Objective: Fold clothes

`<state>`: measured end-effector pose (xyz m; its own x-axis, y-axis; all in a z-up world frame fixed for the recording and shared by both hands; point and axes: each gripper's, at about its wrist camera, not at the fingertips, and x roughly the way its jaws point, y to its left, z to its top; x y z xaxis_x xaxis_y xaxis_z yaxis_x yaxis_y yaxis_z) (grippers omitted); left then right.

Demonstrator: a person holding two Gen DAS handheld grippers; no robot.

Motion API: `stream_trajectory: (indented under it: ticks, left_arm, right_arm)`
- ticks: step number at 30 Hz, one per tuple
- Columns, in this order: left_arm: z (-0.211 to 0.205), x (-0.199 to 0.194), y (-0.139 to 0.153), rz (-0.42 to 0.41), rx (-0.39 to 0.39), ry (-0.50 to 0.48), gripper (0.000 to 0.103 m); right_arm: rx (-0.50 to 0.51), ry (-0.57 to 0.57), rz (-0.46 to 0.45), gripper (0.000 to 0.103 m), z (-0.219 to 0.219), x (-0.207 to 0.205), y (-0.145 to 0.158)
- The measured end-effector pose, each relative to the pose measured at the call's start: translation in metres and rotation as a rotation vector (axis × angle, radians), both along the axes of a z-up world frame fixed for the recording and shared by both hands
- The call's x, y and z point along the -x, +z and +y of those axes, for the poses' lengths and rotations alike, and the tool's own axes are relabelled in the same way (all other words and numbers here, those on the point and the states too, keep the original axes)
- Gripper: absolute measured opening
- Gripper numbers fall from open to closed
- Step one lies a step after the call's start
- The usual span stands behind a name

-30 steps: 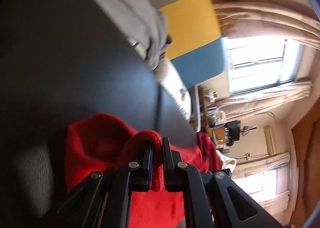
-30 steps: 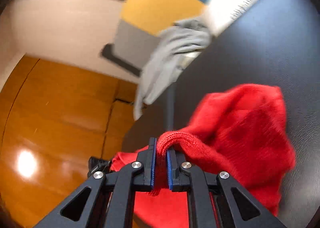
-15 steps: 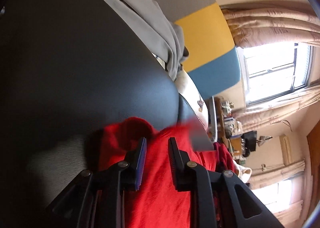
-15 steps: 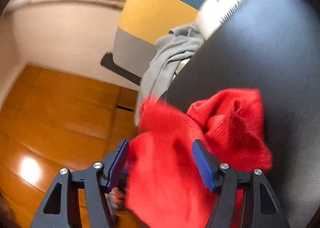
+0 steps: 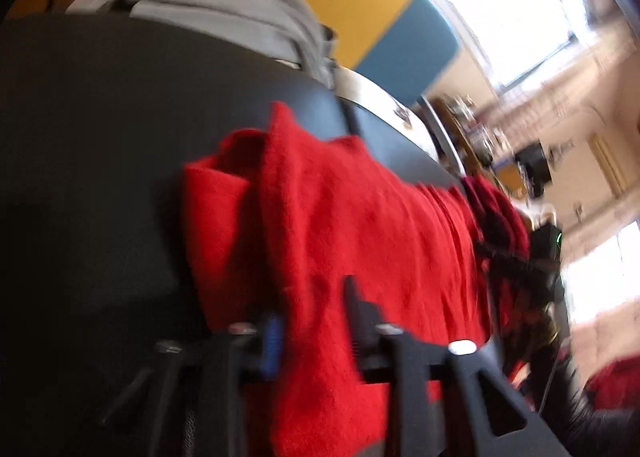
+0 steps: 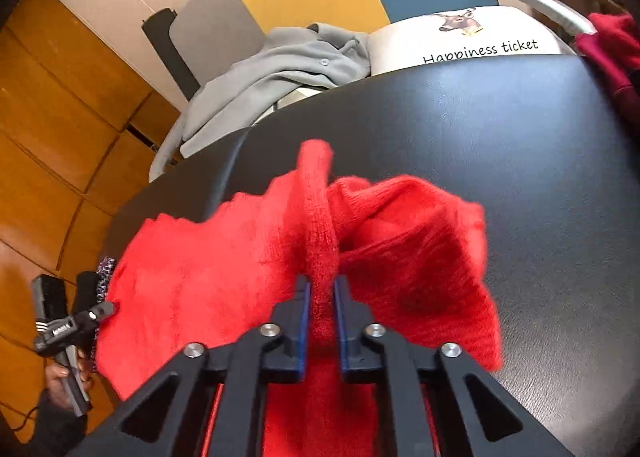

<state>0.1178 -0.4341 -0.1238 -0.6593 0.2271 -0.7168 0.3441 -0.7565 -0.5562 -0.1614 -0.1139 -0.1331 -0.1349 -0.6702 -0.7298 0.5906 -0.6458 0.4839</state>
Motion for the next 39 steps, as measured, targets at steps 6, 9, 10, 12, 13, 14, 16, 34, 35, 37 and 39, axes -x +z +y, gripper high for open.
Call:
stream_trajectory:
  ticks: [6,9,10,12,13,14,16,34,35,37,39]
  left_arm:
    - [-0.007,-0.029,-0.006,-0.001,-0.062,0.037,0.006]
    - [-0.003,-0.03,-0.012,-0.018,-0.113,0.014,0.006]
    - [0.005,-0.029,-0.009,-0.032,-0.076,-0.011,0.007]
    - [0.016,-0.028,-0.002,-0.073,0.016,-0.034,0.007]
    - [0.014,-0.032,0.003,-0.064,0.015,-0.007,0.008]
    - [0.014,-0.036,0.013,-0.049,0.037,0.018,0.012]
    - [0.02,-0.039,0.033,-0.025,0.1,0.04,0.016]
    - [0.249,0.115,0.017,-0.029,0.155,-0.579,0.021]
    - [0.253,0.121,0.009,-0.056,0.161,-0.596,0.021]
    - [0.255,0.122,-0.003,-0.112,0.177,-0.63,0.02]
    - [0.247,0.121,-0.006,-0.119,0.149,-0.622,0.013]
  right_arm:
    - [0.02,-0.021,0.067,0.009,0.039,-0.023,0.02]
    - [-0.023,-0.058,0.036,0.009,0.044,-0.014,-0.005]
    - [-0.033,-0.068,0.019,0.009,0.044,-0.011,-0.014]
    - [-0.029,-0.08,-0.014,0.009,0.045,-0.007,-0.025]
    - [-0.009,-0.083,-0.022,0.01,0.048,-0.007,-0.024]
    - [0.012,-0.085,-0.029,0.012,0.051,-0.007,-0.023]
    - [0.074,-0.073,-0.032,0.014,0.064,-0.011,-0.013]
    - [0.112,0.281,-0.137,0.025,0.134,-0.082,-0.032]
    - [0.069,0.295,-0.118,0.012,0.131,-0.084,-0.033]
    - [-0.013,0.327,-0.075,0.009,0.125,-0.089,-0.032]
    - [-0.096,0.35,0.006,0.007,0.128,-0.094,-0.02]
